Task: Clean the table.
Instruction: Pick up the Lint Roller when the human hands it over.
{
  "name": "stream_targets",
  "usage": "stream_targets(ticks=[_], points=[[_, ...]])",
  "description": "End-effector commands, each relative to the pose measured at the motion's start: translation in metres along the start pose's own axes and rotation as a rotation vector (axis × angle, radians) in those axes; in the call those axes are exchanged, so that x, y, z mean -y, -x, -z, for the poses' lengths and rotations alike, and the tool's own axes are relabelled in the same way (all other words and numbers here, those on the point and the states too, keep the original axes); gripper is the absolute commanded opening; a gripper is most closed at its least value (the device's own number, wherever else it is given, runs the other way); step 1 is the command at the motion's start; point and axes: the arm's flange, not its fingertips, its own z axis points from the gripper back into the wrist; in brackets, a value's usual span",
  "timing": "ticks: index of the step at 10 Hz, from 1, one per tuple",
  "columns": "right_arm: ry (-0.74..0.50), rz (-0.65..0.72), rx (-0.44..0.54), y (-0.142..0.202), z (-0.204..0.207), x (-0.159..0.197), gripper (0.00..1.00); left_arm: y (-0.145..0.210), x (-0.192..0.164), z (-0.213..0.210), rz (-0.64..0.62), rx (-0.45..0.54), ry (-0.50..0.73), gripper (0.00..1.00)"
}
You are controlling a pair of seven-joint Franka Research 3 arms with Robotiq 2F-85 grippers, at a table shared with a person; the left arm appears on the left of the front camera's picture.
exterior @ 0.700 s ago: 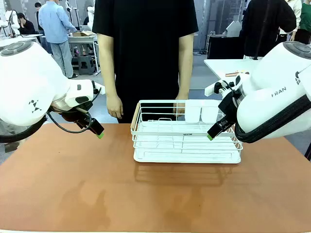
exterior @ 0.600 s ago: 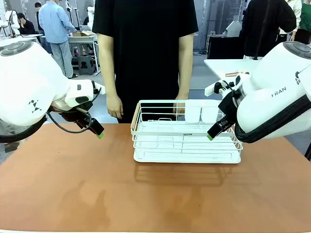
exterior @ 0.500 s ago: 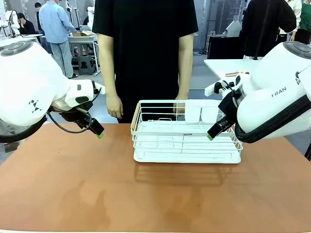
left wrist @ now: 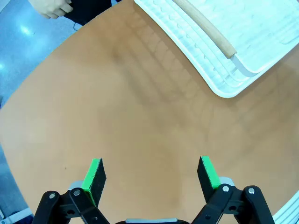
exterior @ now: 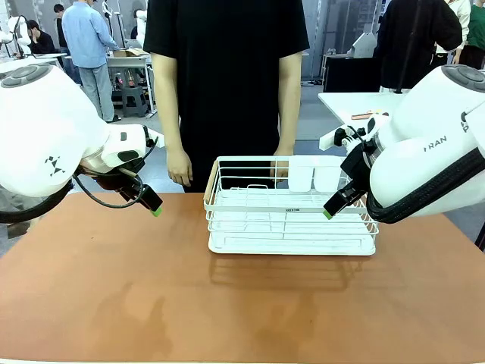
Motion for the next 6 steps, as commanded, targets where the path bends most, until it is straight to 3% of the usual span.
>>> stream_targets(ticks=[1,6], points=[[-0.001,0.001,0.0,-0.0002,0.0,-0.0006,1.0,0.0,-0.0001,0.0,0.0,0.0,0.0,1.0],[-0.001,0.001,0.0,-0.0002,0.0,-0.0006,1.0,0.0,-0.0001,0.0,0.0,0.0,0.0,1.0]])
